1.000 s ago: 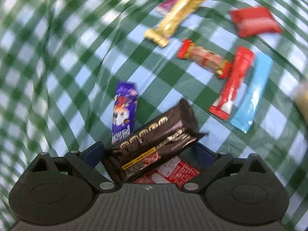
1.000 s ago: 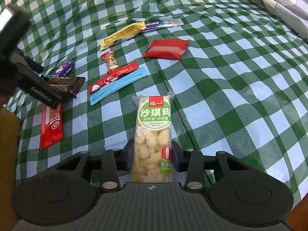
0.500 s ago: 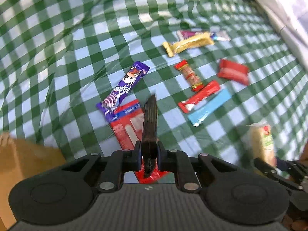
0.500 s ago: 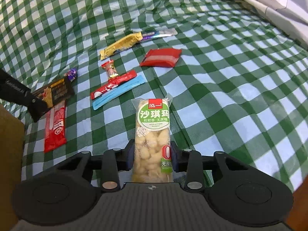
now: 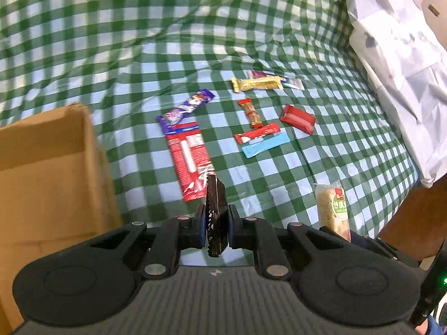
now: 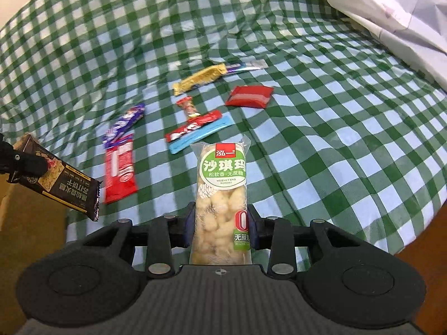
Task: Organize snacks
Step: 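Carry the chocolate bar and peanut bag over the cardboard box with both tools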
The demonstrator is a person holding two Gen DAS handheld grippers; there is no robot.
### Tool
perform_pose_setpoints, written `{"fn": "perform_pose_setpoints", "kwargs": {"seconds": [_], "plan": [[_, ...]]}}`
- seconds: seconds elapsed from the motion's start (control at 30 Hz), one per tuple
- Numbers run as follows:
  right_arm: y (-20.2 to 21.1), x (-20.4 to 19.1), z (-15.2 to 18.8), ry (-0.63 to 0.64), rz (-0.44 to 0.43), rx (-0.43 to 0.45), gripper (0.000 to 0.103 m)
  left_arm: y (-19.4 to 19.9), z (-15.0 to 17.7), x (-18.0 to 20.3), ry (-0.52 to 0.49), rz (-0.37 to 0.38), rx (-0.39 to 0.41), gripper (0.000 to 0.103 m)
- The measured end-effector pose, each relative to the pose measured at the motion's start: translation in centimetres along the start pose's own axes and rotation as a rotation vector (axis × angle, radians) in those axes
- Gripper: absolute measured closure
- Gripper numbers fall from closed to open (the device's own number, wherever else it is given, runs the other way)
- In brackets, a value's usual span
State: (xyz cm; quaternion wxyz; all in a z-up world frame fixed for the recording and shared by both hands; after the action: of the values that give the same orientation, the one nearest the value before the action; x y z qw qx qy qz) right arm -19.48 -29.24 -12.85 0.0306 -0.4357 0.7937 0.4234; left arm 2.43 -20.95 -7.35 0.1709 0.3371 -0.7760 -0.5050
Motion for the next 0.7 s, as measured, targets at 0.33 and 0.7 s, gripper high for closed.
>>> {"fn": "perform_pose_setpoints", "kwargs": {"seconds": [0.33, 0.7], "plan": [[5.2, -7.4, 0.6, 0.055, -0.102, 0.013, 0.065, 10.2, 4.8, -6.1, 0.104, -0.048, 0.032, 0.087], [5.7, -18.6, 3.6, 0.215, -0.264, -0.033, 0.065, 16.2, 11.1, -15.8, 0.235, -0.075, 0.058, 0.087]]}}
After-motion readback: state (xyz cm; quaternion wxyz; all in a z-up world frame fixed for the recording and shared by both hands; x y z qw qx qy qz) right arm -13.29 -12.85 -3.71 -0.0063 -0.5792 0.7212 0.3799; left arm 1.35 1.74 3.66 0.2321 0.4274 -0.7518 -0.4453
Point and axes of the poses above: each gripper's, at about its wrist camera, not at the fingertips, and y roughly against the way its jaws point, x to its right, z to its underside, the point moved 2 cm from there along -y, roughly the way its jaws point, and after that the axes turned 15 degrees about -z, right-handed, at the moved point
